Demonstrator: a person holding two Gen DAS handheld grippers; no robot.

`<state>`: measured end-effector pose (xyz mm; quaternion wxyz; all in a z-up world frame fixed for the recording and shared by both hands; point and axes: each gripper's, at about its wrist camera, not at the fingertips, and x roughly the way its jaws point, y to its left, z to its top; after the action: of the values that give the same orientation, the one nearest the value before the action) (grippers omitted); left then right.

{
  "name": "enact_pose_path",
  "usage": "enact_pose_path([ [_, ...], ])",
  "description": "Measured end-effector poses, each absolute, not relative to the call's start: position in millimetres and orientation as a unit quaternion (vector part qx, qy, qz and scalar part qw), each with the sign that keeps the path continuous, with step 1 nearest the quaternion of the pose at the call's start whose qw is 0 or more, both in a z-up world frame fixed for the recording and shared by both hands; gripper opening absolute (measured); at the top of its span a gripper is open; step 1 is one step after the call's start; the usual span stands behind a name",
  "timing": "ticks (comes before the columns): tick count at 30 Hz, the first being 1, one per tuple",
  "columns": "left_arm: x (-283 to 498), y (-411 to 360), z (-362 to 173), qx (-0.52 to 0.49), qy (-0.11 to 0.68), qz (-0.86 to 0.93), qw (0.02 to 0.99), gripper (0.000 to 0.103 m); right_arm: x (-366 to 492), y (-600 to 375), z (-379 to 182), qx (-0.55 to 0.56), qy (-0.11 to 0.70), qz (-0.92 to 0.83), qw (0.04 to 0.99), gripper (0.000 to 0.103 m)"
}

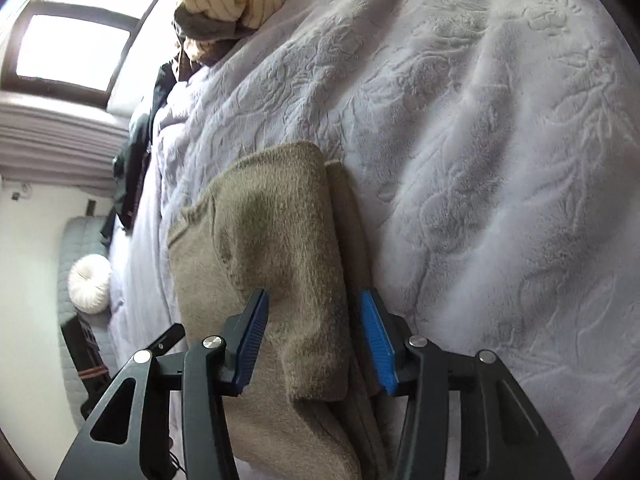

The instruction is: Fold small clothes

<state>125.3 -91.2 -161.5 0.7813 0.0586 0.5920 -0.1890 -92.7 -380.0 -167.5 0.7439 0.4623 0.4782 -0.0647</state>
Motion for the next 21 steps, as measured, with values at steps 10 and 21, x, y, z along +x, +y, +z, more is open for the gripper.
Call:
enact_pose_path([
  [10, 127, -92, -164, 0.062, 0.599, -0.195, 0.775, 0.086, -108, -358, -184, 0.394, 0.533, -0.091, 0.743, 0.052],
  [21, 119, -88, -163, 0.070, 0.609, -0.192, 0.766, 0.086, -133, -362, -175, 0.443, 0.510, -0.086, 0.732, 0.059],
])
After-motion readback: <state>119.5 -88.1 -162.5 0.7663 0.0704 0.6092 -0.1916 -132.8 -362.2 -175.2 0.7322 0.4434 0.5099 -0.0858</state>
